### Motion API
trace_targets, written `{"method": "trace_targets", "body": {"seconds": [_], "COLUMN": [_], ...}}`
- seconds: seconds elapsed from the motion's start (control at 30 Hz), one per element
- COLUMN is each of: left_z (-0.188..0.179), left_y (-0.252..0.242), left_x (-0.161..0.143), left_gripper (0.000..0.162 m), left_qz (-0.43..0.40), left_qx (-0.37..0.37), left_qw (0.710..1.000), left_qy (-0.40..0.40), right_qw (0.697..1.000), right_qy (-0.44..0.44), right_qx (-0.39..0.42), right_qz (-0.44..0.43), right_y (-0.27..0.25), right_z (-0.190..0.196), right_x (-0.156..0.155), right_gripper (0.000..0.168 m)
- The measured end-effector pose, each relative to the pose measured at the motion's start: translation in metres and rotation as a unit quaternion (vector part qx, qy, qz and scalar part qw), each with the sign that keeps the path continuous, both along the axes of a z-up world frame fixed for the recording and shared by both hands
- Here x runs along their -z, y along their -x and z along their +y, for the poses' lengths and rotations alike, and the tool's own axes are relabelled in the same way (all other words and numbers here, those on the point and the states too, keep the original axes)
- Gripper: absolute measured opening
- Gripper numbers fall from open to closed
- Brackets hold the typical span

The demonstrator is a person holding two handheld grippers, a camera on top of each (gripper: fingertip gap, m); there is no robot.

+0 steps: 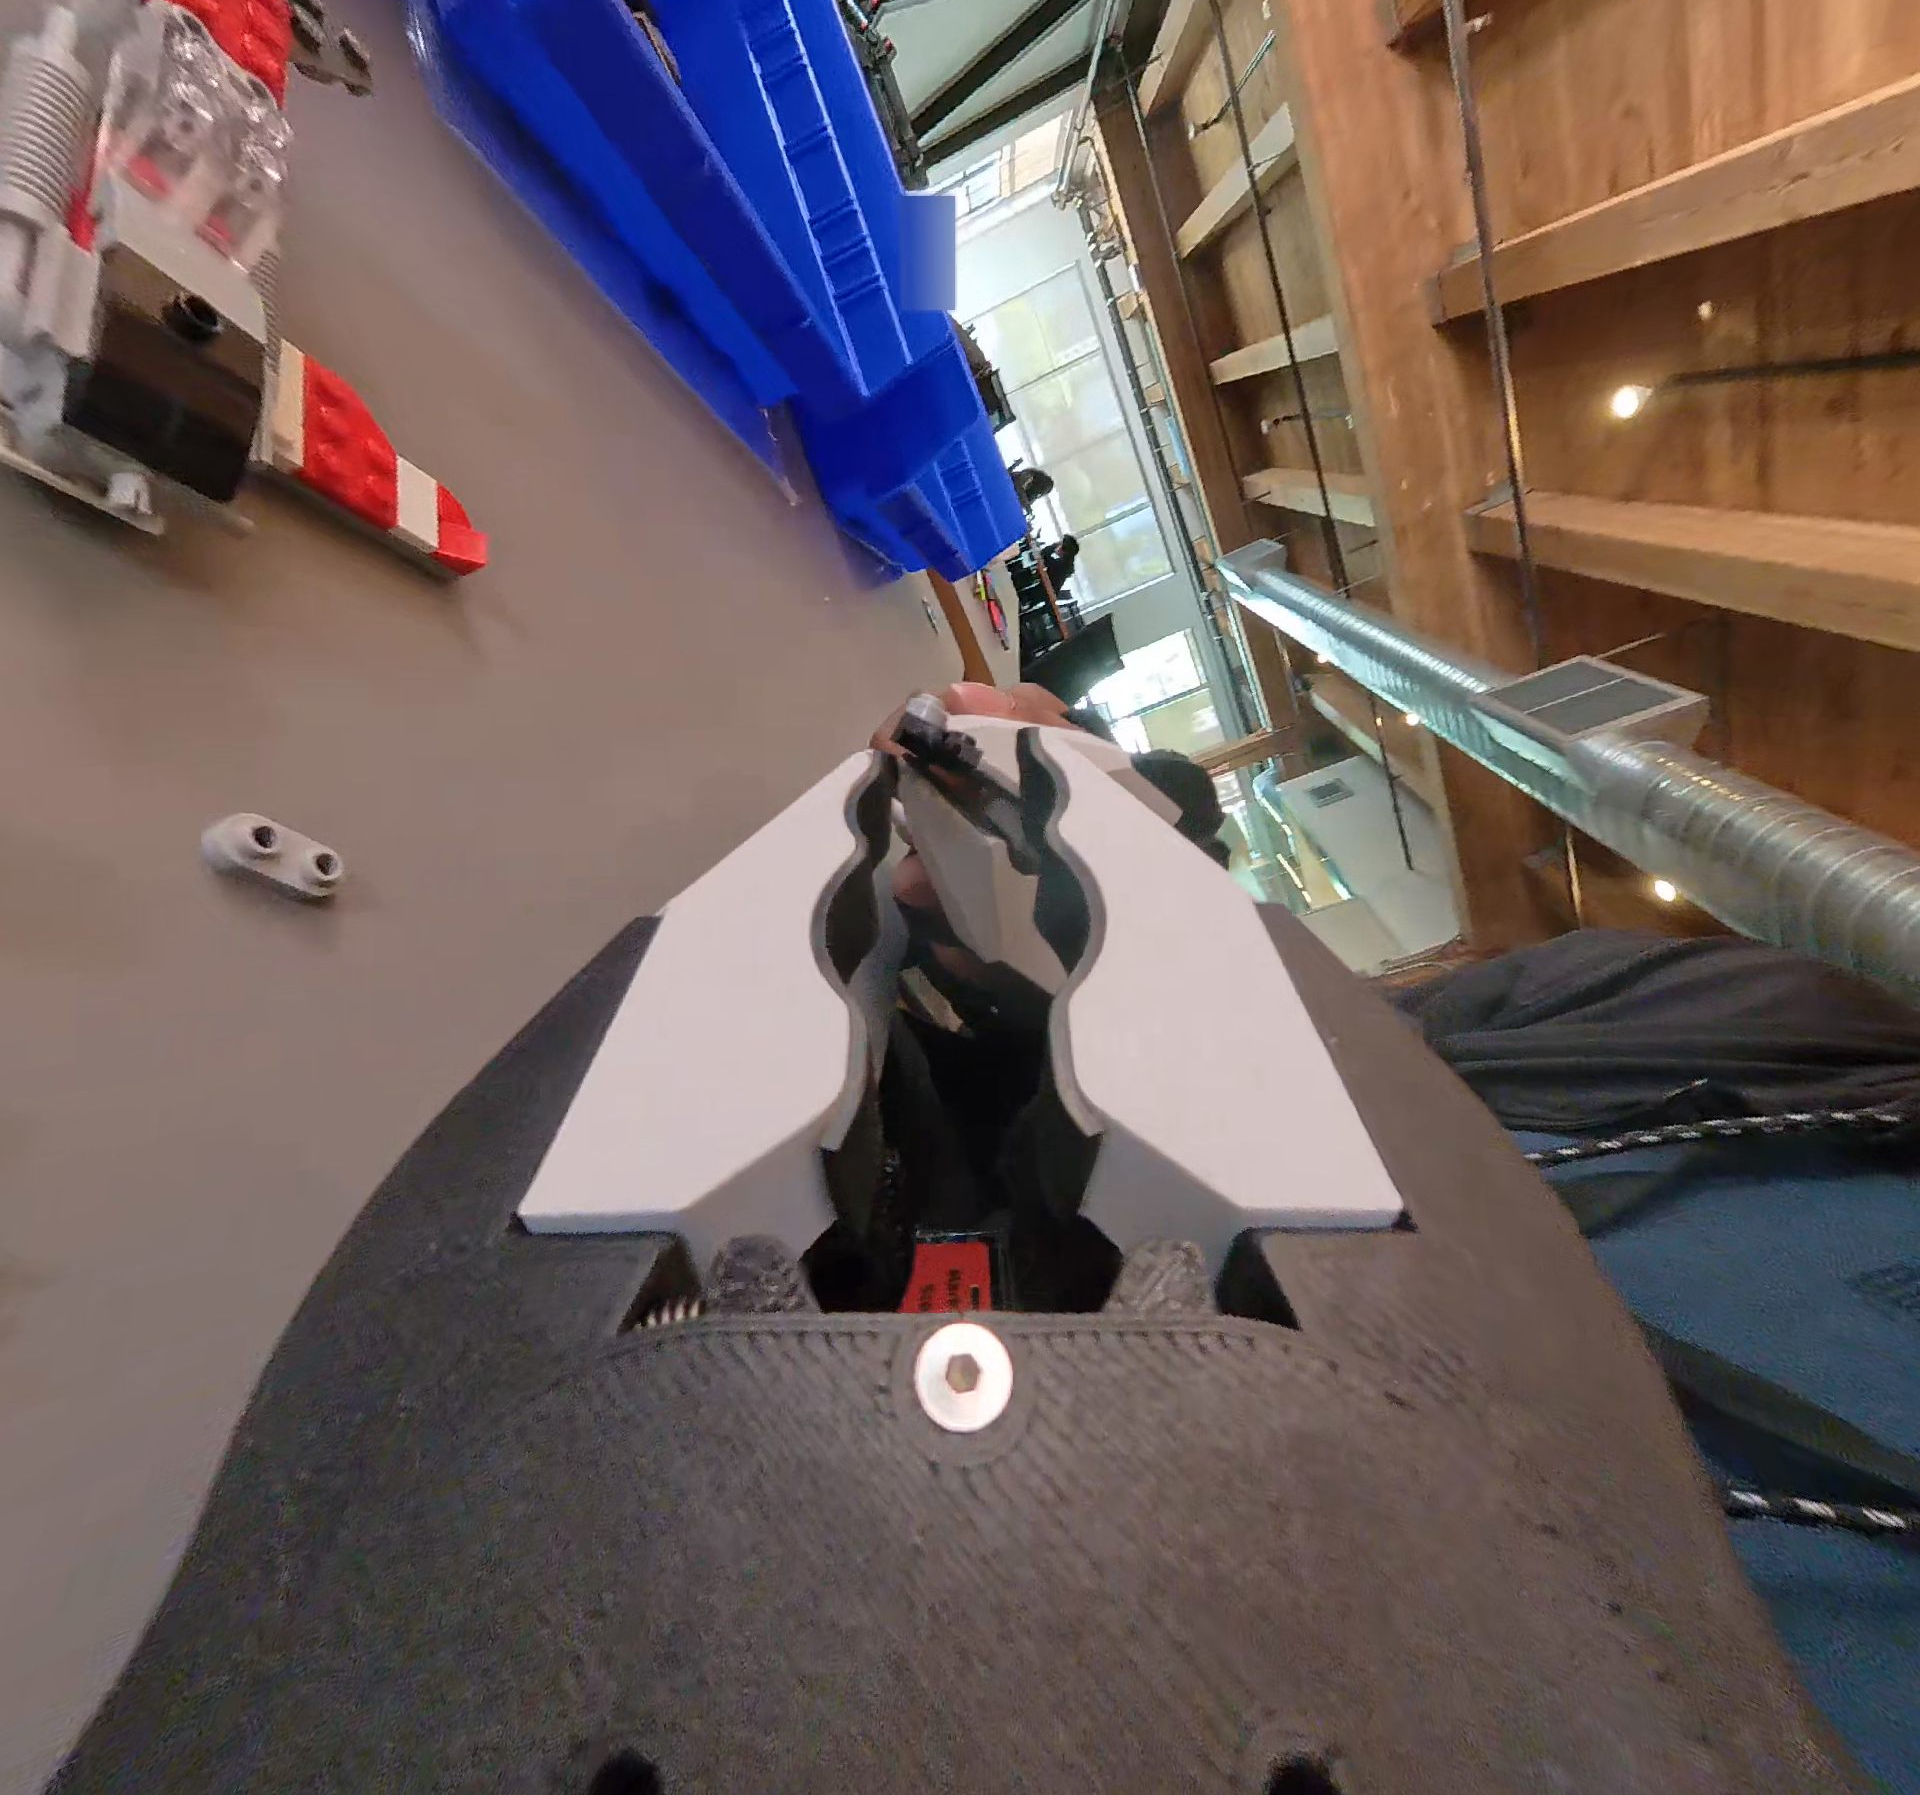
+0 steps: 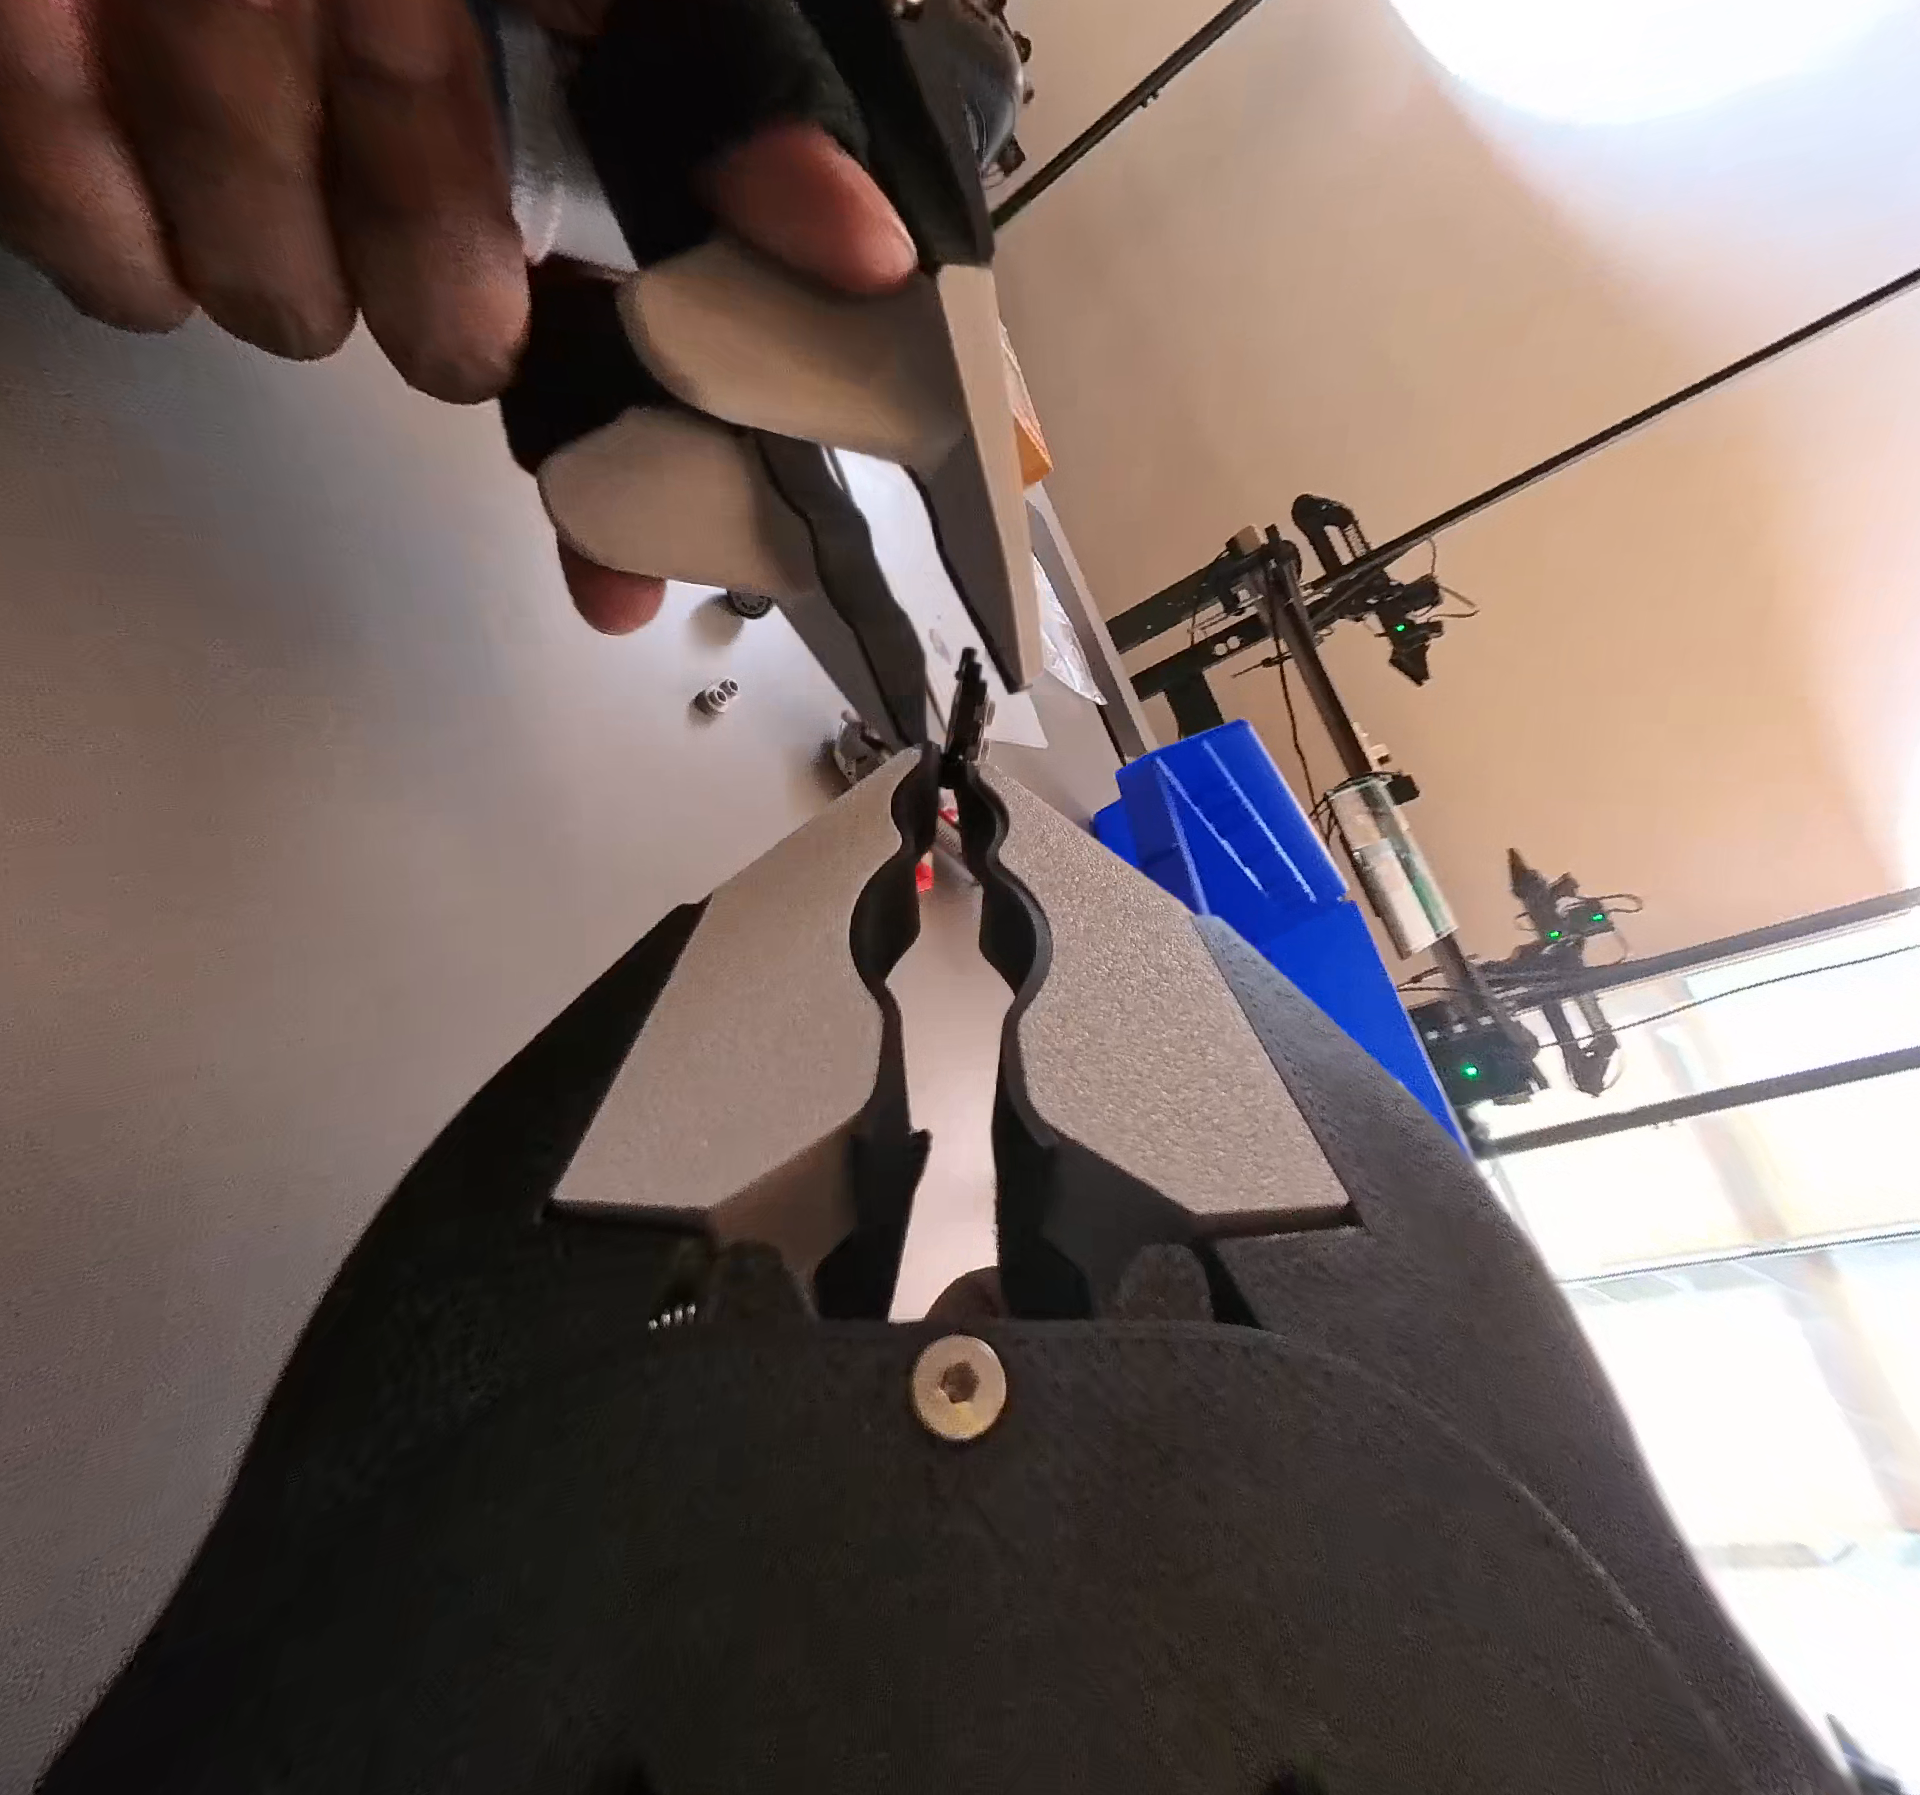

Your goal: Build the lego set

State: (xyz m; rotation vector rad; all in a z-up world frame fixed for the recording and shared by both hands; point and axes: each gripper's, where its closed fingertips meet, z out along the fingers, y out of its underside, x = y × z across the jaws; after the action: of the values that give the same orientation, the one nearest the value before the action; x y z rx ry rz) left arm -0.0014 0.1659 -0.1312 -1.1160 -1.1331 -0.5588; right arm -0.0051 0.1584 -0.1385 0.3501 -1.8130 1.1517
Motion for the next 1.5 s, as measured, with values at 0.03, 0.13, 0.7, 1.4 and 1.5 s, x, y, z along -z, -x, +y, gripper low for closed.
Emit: {"method": "trace_targets", "body": {"seconds": [0.03, 0.13, 0.7, 1.4, 1.5], "left_z": [0.001, -0.001, -0.011, 0.003, 0.004], "left_y": [0.0, 0.003, 0.009, -0.007, -0.008], "left_x": [0.0, 0.001, 0.011, 0.011, 0.012], "left_gripper": [0.02, 0.009, 0.004, 0.004, 0.004], "left_qz": [-0.002, 0.001, 0.243, 0.418, 0.419], "left_qx": [-0.003, -0.013, -0.044, 0.009, 0.012], "left_qw": [1.0, 1.0, 0.917, 0.794, 0.792], "left_qy": [-0.005, -0.003, 0.313, 0.44, 0.444], "right_qw": [1.0, 1.0, 0.951, 0.921, 0.922], "right_qy": [-0.003, -0.003, 0.081, 0.095, 0.089], "right_qx": [0.001, 0.006, -0.078, -0.105, -0.116], "right_qz": [0.008, 0.013, -0.289, -0.363, -0.359], "right_y": [0.0, 0.001, -0.003, -0.001, -0.005], "right_z": [-0.001, -0.001, 0.0, 0.01, 0.009], "right_x": [0.0, 0.001, 0.003, -0.001, 0.0], "right_gripper": [0.003, 0.003, 0.016, 0.011, 0.01]}}
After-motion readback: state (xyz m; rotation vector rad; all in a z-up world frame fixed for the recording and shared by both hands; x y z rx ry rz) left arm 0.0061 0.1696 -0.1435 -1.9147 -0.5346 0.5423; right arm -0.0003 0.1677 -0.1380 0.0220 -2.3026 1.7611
